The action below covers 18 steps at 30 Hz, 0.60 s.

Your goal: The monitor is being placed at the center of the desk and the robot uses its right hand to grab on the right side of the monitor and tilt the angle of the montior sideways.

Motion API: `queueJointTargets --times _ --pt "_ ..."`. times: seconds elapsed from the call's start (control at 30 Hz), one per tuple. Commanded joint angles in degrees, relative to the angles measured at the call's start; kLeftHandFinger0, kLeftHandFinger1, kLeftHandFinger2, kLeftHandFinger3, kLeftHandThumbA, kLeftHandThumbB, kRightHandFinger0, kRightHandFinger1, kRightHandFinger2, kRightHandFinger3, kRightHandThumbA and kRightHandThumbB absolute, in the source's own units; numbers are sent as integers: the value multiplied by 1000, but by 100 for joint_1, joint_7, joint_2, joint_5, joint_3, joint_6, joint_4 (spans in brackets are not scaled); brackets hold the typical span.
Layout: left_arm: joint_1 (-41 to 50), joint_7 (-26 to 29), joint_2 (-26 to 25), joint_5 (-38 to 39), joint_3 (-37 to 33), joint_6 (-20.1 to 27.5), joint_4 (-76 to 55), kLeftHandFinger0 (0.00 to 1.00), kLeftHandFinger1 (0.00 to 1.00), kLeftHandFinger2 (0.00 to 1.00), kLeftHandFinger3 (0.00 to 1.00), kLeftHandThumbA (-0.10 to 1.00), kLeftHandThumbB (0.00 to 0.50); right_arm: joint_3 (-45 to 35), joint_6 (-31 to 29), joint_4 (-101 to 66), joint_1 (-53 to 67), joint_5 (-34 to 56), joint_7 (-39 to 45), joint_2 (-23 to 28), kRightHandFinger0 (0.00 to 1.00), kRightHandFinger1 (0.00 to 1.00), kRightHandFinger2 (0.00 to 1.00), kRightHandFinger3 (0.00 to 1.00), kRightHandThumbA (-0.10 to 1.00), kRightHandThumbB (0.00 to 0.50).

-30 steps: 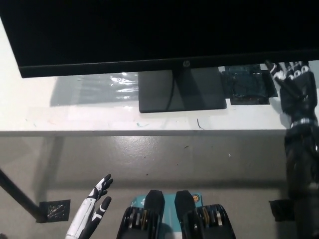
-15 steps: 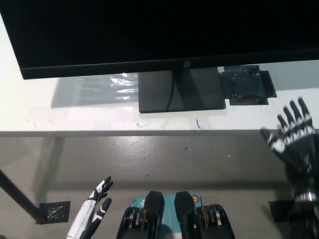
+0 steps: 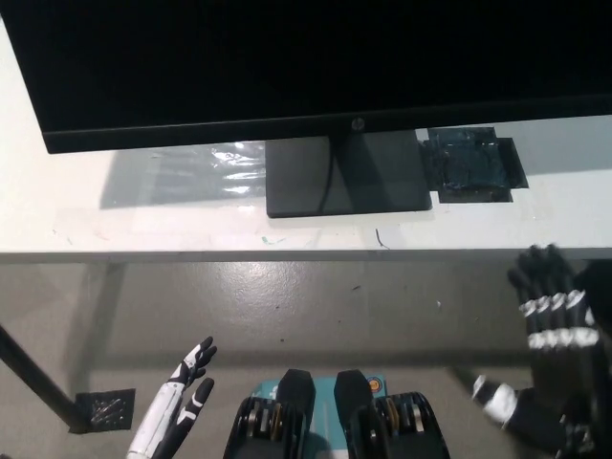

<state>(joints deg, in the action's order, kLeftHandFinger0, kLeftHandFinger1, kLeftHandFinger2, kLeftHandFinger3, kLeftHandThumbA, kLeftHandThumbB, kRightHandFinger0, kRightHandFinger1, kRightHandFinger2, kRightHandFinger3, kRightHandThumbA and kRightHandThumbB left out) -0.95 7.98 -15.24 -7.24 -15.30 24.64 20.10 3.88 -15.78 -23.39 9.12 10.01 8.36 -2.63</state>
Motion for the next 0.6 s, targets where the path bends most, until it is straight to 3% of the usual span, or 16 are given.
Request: queueJointTargets --times 0.0,0.27,0.3,0.33,0.47,0.57 --pt "-176 103 -151 9 -6 228 -129 1000 1000 1000 1000 1000 248 398 -1115 32 112 -1460 -203 87 1000 1000 1000 1000 1000 222" --pt "-145 97 -160 10 0 228 -162 1000 1000 1000 1000 1000 246 527 -1115 1100 -204 -1698 -1096 321 1000 1000 1000 1000 1000 244" --pt "-172 65 -151 32 -6 228 -126 1000 1000 1000 1000 1000 253 233 -1115 2215 -614 -1553 -1227 374 1000 1000 1000 1000 1000 278" --pt "-164 76 -150 32 -6 228 -132 1000 1000 1000 1000 1000 251 219 -1115 2576 -749 -1566 -1354 430 1000 1000 1000 1000 1000 280" --pt "-165 78 -152 33 -9 228 -132 1000 1000 1000 1000 1000 250 348 -1115 2633 -787 -1604 -1553 512 1000 1000 1000 1000 1000 281" --pt "-199 75 -166 20 -4 228 -129 1000 1000 1000 1000 1000 249 328 -1115 3525 -1054 -1564 -1701 581 1000 1000 1000 1000 1000 309"
